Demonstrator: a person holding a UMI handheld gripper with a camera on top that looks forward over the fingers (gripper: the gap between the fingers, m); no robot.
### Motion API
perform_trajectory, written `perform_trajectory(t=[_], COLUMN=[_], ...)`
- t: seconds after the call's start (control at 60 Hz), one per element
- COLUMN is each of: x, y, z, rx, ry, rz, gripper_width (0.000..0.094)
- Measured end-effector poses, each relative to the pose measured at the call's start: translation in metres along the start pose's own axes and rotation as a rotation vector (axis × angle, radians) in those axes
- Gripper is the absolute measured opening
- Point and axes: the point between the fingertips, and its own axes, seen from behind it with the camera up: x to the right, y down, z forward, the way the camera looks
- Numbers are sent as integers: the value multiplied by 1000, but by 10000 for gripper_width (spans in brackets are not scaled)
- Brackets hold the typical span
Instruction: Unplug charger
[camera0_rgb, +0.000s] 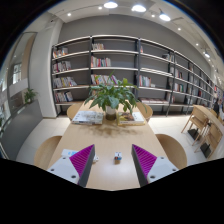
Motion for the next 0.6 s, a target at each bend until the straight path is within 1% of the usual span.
perform_trajectory(t=[0.267,0.6], x=[-6,-15], y=[39,44], z=[-59,-86], rx=[-39,-30], ry=[8,9], rz=[-38,-38], gripper_width=[720,724])
